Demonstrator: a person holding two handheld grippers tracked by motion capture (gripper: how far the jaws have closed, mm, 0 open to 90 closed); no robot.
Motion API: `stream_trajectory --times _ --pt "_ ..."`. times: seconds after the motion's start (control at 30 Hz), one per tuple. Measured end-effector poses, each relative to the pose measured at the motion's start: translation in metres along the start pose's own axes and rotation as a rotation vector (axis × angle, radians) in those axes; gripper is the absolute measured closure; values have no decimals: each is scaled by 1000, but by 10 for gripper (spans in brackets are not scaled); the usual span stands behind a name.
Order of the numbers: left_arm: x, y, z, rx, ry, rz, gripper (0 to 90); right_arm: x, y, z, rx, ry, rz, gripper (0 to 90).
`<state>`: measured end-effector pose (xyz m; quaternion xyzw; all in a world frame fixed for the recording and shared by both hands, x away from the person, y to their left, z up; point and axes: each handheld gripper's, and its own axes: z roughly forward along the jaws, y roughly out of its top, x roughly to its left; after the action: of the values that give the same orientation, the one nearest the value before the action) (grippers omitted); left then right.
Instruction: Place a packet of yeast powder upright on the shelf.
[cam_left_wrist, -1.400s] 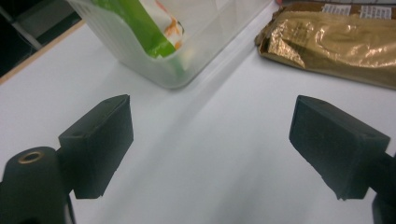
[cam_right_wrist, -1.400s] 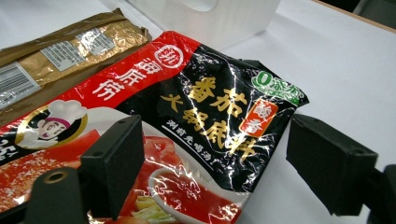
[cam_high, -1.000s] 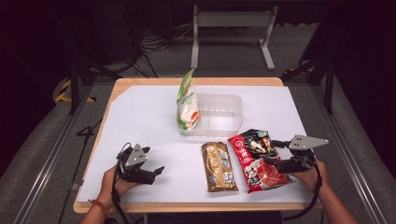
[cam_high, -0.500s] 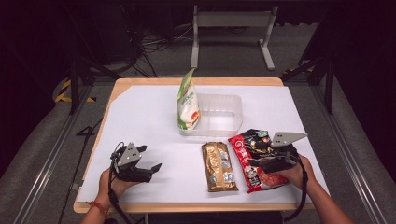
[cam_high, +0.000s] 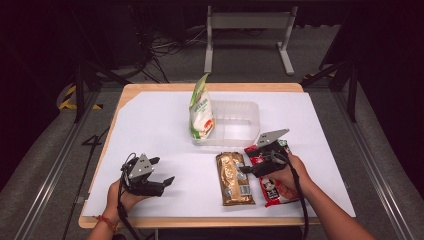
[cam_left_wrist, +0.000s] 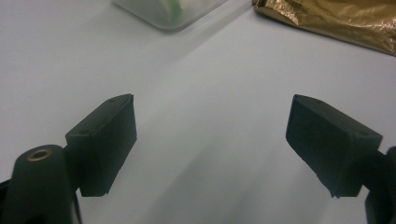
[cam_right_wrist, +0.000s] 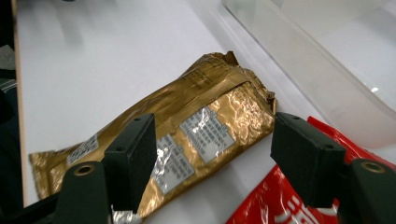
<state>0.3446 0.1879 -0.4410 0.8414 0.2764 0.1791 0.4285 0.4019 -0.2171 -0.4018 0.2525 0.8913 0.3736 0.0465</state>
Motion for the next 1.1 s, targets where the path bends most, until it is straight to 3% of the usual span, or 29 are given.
stream_trajectory --times 0.1,0.2,0.27,0.43,0.57,0.77,0.8,0.9,1.1 --pt "0 0 1 6 -3 6 171 -2 7 13 23 29 31 309" --pt "0 1 1 4 -7 6 171 -4 12 26 69 27 71 295" --pt "-1 1 1 6 -8 11 171 -7 13 34 95 -14 91 283" --pt "-2 1 3 11 -19 17 173 -16 19 38 94 -18 158 295" --pt "-5 2 5 16 -31 29 173 -20 23 45 117 11 213 278" --pt "-7 3 9 29 -37 39 171 -19 29 53 134 19 221 234" --pt "-7 3 9 29 -38 40 172 -17 32 54 139 2 207 206" --pt "-6 3 7 15 -42 33 173 -13 36 57 161 -41 179 235" --pt "-6 3 9 27 -54 33 172 -16 41 61 158 -30 216 254"
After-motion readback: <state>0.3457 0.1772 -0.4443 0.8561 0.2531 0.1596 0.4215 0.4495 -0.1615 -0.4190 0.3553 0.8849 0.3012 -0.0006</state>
